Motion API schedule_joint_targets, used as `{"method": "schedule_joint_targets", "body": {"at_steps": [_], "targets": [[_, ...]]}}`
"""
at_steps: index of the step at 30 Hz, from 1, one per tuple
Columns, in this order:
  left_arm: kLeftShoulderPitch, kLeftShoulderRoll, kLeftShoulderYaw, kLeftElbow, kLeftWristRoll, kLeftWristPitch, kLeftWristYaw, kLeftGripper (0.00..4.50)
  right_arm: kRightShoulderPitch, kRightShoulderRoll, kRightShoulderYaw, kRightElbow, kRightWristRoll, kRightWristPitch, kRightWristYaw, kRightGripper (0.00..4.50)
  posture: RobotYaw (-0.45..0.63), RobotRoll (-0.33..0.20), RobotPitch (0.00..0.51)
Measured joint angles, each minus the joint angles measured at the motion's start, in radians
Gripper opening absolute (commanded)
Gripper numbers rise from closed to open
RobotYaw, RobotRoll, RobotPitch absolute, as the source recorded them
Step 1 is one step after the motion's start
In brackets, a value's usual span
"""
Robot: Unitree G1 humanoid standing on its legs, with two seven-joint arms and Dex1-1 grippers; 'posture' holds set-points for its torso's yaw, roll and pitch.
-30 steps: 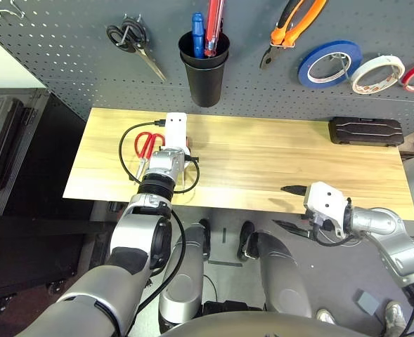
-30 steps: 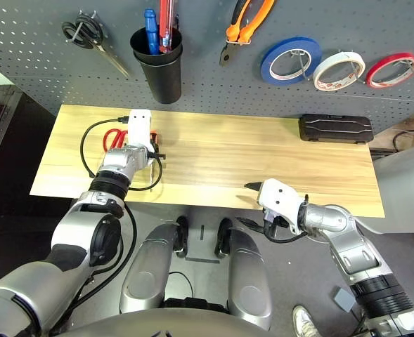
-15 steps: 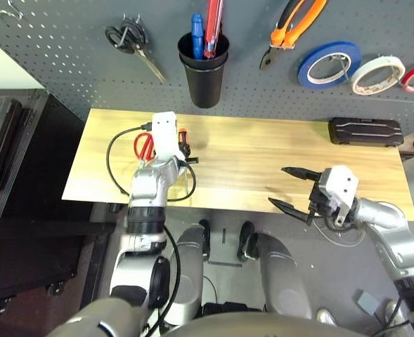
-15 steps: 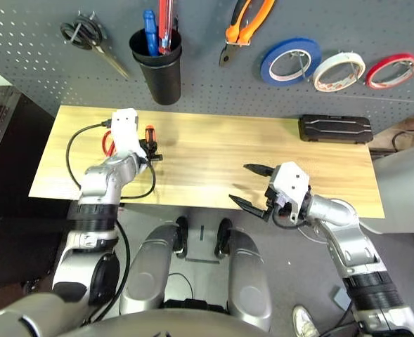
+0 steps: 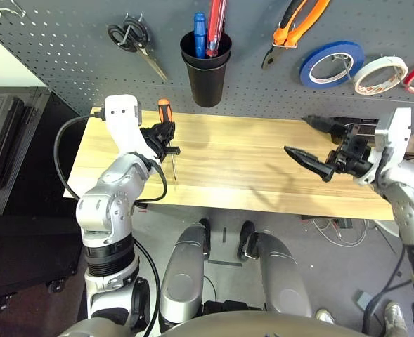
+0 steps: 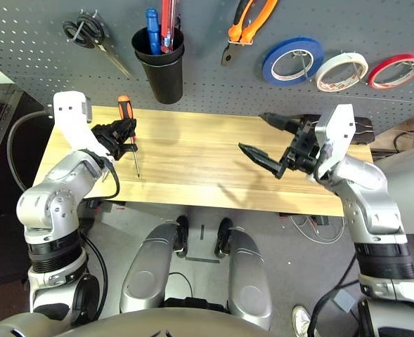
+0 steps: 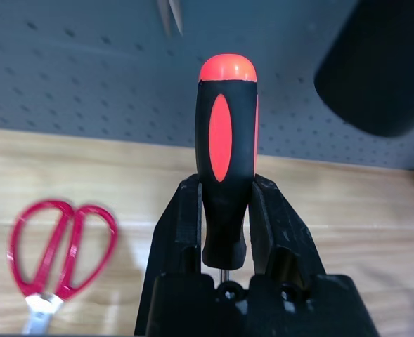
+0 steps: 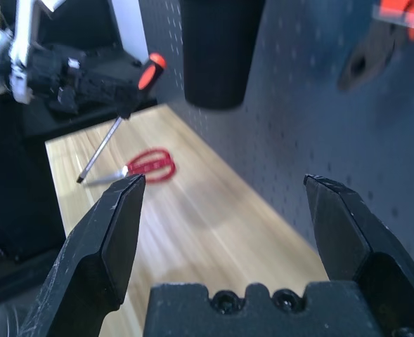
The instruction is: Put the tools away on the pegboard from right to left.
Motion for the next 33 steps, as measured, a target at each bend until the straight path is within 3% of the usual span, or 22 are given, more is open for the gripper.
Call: {"method": "schedule_joint_targets", "body": {"at_steps": [15,33], "targets": [[-0.204,0.059,0.157,0.001,-0.157,0.061,0.024,0.85,-0.049,0.074,-0.032,-0.002,0.026,-0.018,-0.039,4.50,0.16,0.000,0.231],[-0.403,0.128,0.236,0.008,-0.321,0.107,0.096,0.84,-0.063,0.045,-0.071,-0.003,0.060,0.006,-0.031,4.50,0.16,0.000,0.222]]}}
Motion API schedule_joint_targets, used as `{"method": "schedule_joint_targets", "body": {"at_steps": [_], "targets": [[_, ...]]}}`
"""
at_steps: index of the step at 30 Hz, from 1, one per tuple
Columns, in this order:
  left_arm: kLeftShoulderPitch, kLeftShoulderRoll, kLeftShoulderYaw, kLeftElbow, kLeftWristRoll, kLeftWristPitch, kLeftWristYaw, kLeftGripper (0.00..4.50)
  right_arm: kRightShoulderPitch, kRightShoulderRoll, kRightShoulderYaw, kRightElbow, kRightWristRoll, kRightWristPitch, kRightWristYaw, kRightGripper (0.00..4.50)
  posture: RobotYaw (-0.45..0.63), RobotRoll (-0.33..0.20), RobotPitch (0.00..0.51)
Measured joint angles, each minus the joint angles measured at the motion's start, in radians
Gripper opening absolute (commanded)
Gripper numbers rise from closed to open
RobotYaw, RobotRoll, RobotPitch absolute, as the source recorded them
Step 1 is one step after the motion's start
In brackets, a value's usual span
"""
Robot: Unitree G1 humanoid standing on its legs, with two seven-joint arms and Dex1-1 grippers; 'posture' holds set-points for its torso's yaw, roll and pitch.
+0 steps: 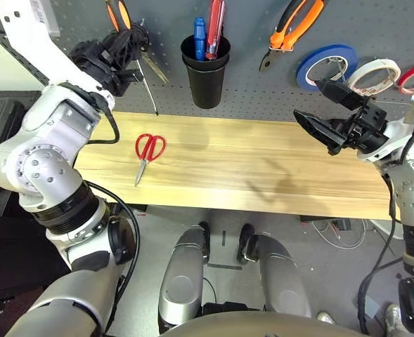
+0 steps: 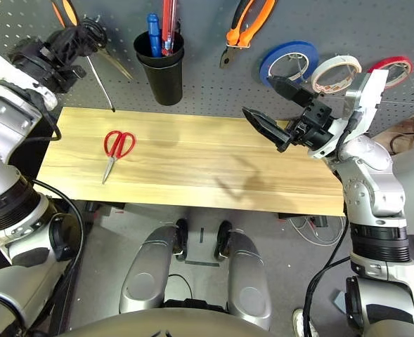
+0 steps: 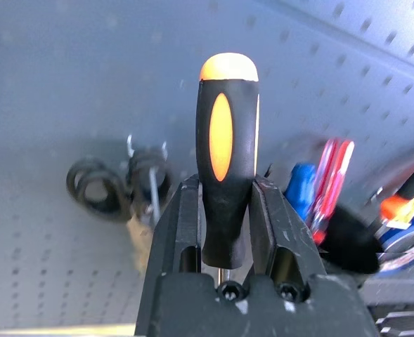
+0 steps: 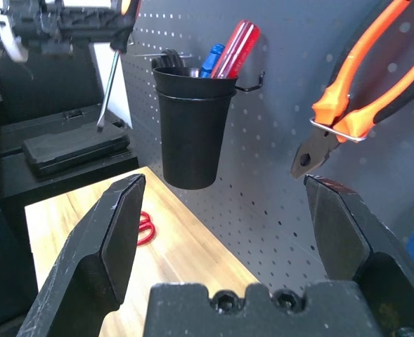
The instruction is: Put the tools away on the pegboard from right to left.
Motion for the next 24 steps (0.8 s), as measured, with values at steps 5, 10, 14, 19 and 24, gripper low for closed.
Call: {"method": "schedule_joint_targets", "body": {"at_steps": [5,10,14,19,24], "targets": [[-0.094,-0.054,0.036,0.010,-0.036,-0.054,0.067,0.84,-0.001,-0.001,0.000,0.000,0.000,0.000,0.011,4.50,0.16,0.000,0.218],[-0.190,-0.124,0.043,0.058,-0.045,-0.183,0.143,0.84,-0.004,-0.001,0.001,0.001,-0.002,0.000,0.014,4.50,0.15,0.000,0.215],[-0.208,-0.155,0.029,0.118,-0.045,-0.262,0.169,0.84,-0.005,0.000,0.001,0.001,-0.003,0.000,0.013,4.50,0.15,0.000,0.212],[-0.221,-0.195,-0.012,0.184,-0.044,-0.352,0.177,0.84,-0.007,0.002,0.003,0.001,-0.013,0.000,0.008,4.50,0.14,0.000,0.210],[-0.221,-0.230,-0.064,0.264,-0.035,-0.441,0.177,0.84,-0.007,0.006,0.003,0.000,-0.023,-0.001,0.001,4.50,0.13,0.000,0.207]]}}
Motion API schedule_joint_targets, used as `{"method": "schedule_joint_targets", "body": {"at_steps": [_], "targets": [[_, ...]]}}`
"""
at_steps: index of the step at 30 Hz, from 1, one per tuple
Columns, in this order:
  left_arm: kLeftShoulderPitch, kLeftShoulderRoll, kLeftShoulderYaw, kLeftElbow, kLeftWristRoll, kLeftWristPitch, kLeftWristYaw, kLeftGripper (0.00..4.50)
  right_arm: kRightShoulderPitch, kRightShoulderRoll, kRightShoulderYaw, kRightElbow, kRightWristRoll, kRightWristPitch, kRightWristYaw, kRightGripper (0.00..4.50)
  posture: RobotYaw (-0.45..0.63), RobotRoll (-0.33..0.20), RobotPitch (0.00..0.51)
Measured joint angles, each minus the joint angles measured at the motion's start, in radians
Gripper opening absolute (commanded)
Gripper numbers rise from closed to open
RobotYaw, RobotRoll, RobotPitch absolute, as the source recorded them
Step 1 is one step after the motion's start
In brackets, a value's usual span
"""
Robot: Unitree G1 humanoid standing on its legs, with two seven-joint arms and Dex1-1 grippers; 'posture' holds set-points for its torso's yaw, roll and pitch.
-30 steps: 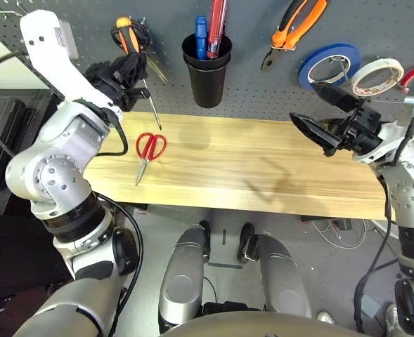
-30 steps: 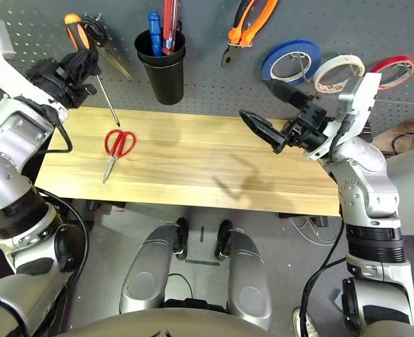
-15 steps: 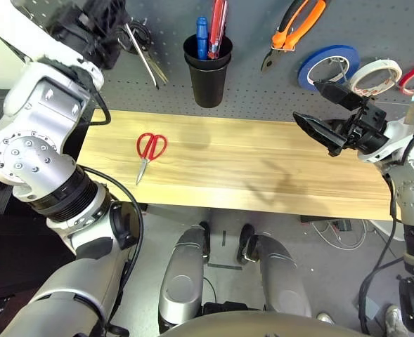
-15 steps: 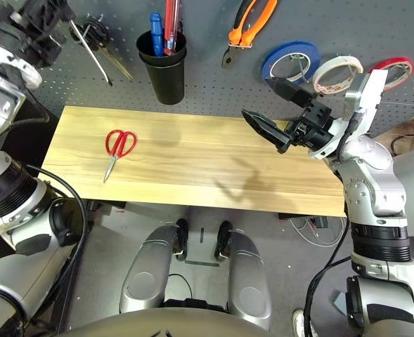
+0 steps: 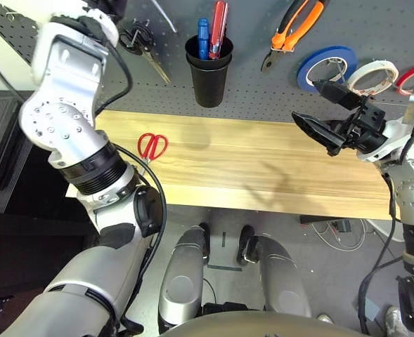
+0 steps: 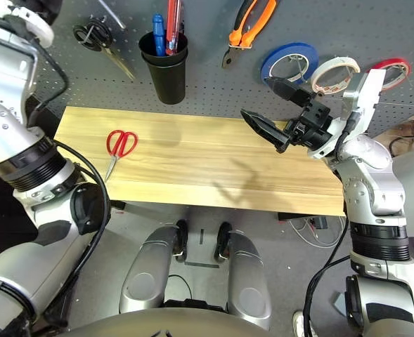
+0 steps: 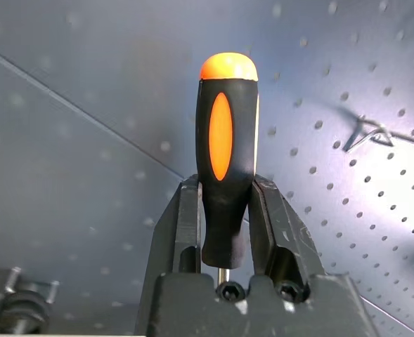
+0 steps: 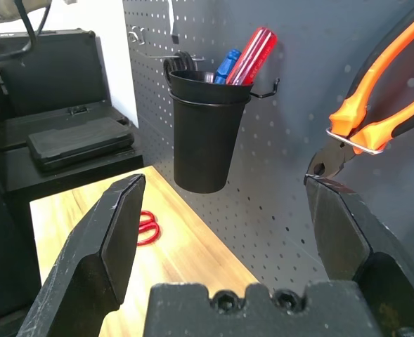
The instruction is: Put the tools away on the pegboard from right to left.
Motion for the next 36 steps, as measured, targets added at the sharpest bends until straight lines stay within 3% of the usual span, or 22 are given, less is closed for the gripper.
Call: {"method": "schedule_joint_targets", "body": {"at_steps": [17,18,19,26,36], "targets": [[0.079,0.028,-0.188,0.133,0.167,-0.179,-0.131,0.83,0.000,0.021,0.001,-0.003,-0.031,-0.022,-0.024,4.50,0.11,0.000,0.206],[0.087,0.029,-0.198,0.133,0.177,-0.184,-0.136,1.60,0.000,0.022,0.001,-0.003,-0.033,-0.024,-0.025,4.50,0.11,0.000,0.206],[0.091,0.031,-0.207,0.133,0.185,-0.185,-0.142,1.81,0.000,0.024,0.001,-0.003,-0.035,-0.027,-0.025,4.50,0.11,0.000,0.207],[0.100,0.039,-0.229,0.131,0.208,-0.186,-0.164,4.47,0.000,0.029,0.010,-0.003,-0.051,-0.035,-0.024,4.50,0.12,0.000,0.210],[0.113,0.118,-0.201,0.015,0.191,-0.102,-0.147,4.47,0.014,0.035,0.049,-0.003,-0.070,-0.036,-0.013,4.50,0.14,0.000,0.221]]}}
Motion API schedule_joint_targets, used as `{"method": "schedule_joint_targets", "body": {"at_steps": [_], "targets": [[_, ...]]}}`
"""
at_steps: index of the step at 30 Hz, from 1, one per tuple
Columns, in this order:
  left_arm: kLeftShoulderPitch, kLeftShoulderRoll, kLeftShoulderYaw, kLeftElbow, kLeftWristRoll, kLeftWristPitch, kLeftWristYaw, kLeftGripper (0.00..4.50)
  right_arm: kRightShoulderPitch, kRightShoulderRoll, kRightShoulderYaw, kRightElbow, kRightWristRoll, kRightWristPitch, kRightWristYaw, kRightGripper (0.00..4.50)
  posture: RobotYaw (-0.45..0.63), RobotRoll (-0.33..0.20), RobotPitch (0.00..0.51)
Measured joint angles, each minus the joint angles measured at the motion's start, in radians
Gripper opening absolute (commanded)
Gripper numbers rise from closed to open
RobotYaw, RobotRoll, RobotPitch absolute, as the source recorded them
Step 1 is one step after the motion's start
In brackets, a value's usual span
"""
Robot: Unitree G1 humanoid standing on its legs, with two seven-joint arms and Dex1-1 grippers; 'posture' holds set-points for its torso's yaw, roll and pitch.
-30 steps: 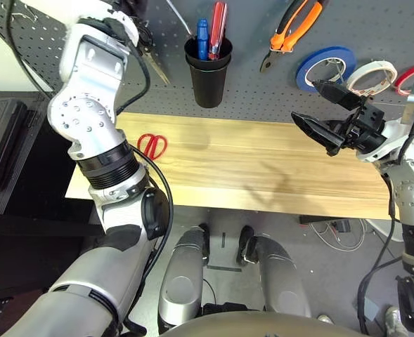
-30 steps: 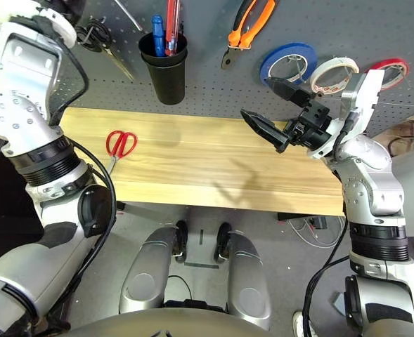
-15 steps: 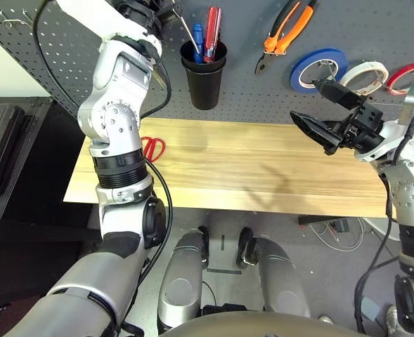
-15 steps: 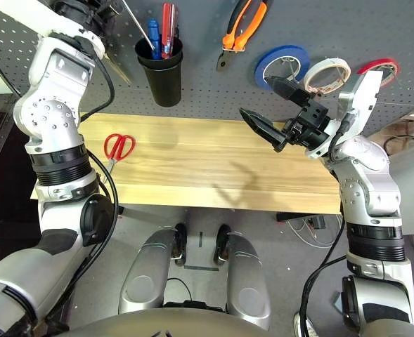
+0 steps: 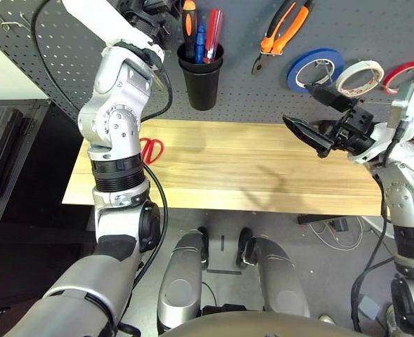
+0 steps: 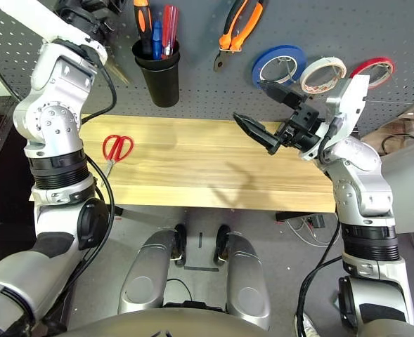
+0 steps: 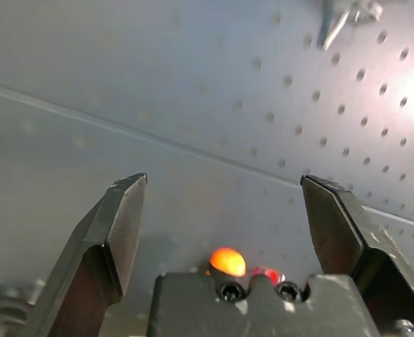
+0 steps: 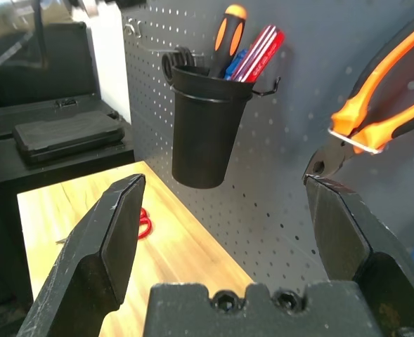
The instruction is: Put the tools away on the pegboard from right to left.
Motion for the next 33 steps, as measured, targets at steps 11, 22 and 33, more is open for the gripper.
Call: {"method": "schedule_joint_targets", "body": {"at_steps": [11,22,33], "targets": [[0.265,0.148,0.053,-0.225,-0.064,0.227,0.002,4.47,0.078,-0.039,0.057,-0.041,-0.019,0.026,0.044,4.50,0.18,0.000,0.241],[0.519,0.201,0.041,-0.368,-0.089,0.370,-0.020,4.47,0.115,-0.086,0.175,-0.071,-0.112,0.080,0.067,4.50,0.21,0.000,0.255],[0.717,0.266,-0.064,-0.310,0.038,0.384,-0.063,4.47,0.097,-0.115,0.325,-0.077,-0.255,0.269,0.005,4.50,0.22,0.000,0.284]]}}
